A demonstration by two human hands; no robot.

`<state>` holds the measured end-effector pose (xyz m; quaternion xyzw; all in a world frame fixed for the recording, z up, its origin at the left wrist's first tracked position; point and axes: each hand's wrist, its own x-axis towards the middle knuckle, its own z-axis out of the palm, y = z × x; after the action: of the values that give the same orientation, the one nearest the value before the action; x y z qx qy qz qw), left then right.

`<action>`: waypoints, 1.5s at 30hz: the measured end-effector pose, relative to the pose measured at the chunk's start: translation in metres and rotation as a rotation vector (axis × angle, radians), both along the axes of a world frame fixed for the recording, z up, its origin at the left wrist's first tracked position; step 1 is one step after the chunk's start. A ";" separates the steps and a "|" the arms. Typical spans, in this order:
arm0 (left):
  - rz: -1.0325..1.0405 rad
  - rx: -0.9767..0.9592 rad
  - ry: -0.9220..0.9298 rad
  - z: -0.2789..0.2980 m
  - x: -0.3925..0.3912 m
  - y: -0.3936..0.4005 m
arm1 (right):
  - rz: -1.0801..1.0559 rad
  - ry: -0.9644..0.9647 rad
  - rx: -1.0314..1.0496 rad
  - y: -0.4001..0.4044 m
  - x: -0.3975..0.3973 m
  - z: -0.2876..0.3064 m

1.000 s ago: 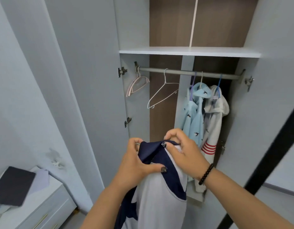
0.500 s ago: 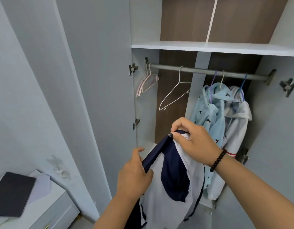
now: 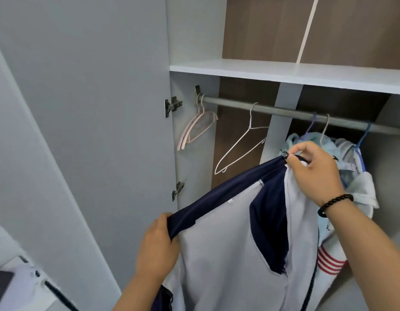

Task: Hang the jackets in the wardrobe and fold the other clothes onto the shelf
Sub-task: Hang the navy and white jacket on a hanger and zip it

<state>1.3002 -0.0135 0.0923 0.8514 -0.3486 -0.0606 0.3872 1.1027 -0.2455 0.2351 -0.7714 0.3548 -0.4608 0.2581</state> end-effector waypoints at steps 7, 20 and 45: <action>0.150 -0.117 0.597 0.001 0.056 -0.068 | -0.077 0.026 0.028 -0.092 0.025 -0.020; -0.063 -0.501 1.032 0.038 0.120 -0.190 | 0.206 0.633 0.408 -0.154 0.092 -0.097; -0.252 -0.513 1.033 0.066 0.210 -0.248 | -0.050 -0.471 0.992 -0.253 0.241 -0.053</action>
<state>1.5100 -0.2617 0.1587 0.5429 -0.2167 -0.4267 0.6901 1.3432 -0.4990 0.1822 -0.4244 0.4803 -0.4044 0.6524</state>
